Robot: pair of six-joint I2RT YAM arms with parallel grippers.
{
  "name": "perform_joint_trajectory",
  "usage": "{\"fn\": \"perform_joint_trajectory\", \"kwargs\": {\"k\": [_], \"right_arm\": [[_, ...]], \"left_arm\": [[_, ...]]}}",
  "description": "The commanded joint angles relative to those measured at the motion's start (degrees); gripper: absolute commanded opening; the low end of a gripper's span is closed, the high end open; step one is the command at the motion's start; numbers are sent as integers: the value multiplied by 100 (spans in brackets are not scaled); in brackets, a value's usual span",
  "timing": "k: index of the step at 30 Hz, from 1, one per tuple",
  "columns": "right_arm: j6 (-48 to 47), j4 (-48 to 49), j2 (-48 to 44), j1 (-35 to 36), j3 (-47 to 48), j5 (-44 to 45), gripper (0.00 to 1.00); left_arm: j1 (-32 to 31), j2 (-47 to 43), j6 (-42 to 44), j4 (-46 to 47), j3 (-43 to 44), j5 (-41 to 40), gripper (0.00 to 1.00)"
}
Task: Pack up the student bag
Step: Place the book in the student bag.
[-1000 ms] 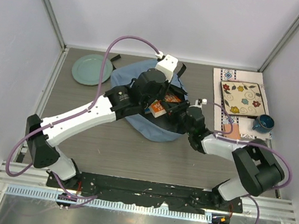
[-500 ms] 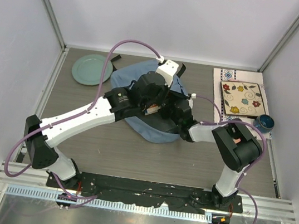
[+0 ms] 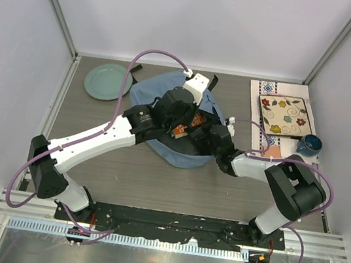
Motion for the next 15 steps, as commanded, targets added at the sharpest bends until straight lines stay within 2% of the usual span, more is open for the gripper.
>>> {"fn": "perform_joint_trajectory", "kwargs": {"k": [1,4,7,10,15], "right_arm": [[-170,-53,-293,22,-157,10,58],[-170,104,-179,13,-70,2,38],[-249,193,-30,22,211,-42,26],[-354,316,339,22,641,-200,22],[-276,799,788,13,1029,-403,22]], "left_arm": [[-28,-333,-87,367,-81,-35,0],[-37,-360,-114,376,-108,-9,0],[-28,-368,-131,358,-117,17,0],[-28,-368,-166,358,-187,26,0],[-28,-368,-271,332,-327,88,0]]}}
